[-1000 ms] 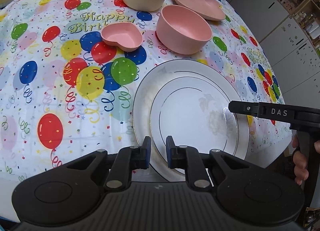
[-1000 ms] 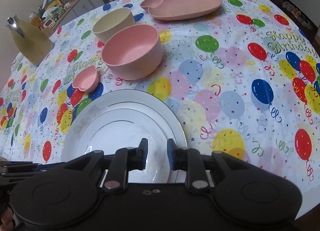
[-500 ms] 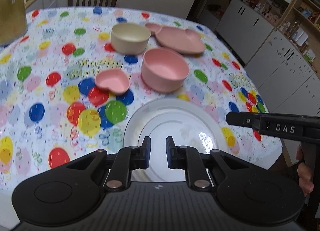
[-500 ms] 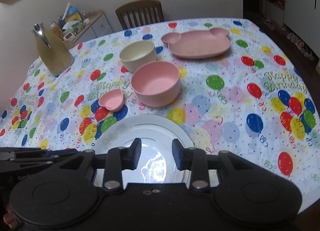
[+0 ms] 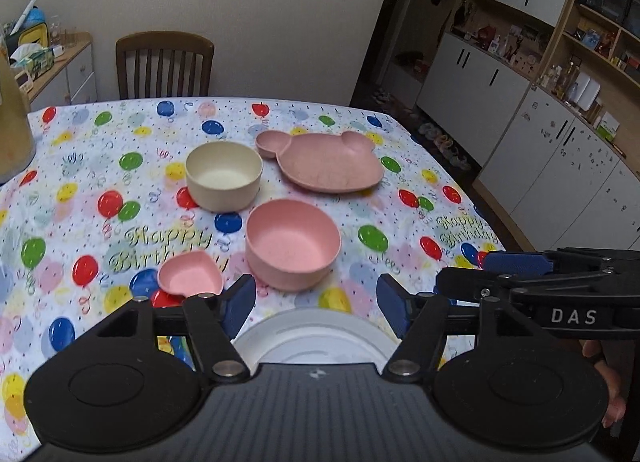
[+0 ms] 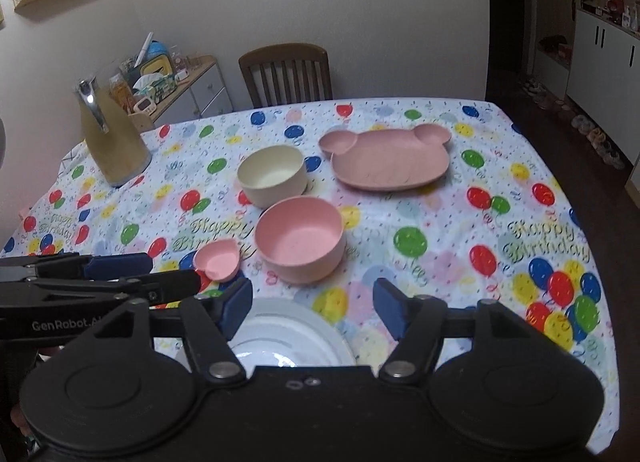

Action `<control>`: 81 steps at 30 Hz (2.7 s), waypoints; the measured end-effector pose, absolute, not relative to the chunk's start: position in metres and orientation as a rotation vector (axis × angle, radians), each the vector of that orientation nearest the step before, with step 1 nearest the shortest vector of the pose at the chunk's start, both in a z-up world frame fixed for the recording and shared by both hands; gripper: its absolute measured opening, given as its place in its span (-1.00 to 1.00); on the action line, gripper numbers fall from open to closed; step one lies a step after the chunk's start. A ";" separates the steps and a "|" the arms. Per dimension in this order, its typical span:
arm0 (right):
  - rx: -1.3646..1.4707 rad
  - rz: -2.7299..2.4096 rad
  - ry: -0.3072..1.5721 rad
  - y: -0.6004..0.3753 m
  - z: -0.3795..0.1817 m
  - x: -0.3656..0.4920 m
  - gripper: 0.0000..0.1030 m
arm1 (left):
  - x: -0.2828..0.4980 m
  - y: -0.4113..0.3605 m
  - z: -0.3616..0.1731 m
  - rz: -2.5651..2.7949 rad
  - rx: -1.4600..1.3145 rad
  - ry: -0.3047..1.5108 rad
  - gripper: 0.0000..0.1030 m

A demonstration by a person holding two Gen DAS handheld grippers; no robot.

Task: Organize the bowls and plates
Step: 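Open both grippers and move them toward the pink bear-shaped plate, then grasp the pink bear-shaped plate rim with both grippers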

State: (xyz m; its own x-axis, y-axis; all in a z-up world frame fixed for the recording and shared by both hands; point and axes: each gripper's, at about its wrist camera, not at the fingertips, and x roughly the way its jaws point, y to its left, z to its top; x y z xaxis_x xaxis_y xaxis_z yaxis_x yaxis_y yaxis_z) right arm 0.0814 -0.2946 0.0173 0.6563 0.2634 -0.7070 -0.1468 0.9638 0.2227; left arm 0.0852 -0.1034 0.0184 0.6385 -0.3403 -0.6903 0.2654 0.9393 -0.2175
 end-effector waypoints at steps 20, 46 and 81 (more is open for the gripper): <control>0.083 0.215 0.808 -0.397 0.005 0.235 0.94 | 0.248 -0.181 0.003 -0.203 -0.119 0.796 0.57; 0.128 0.236 1.026 -0.434 -0.093 0.400 0.71 | 0.395 -0.197 -0.090 -0.047 -0.208 1.028 0.57; 0.053 0.274 1.077 -0.426 -0.113 0.417 -0.84 | 0.388 -0.199 -0.096 -0.014 -0.174 1.040 -0.65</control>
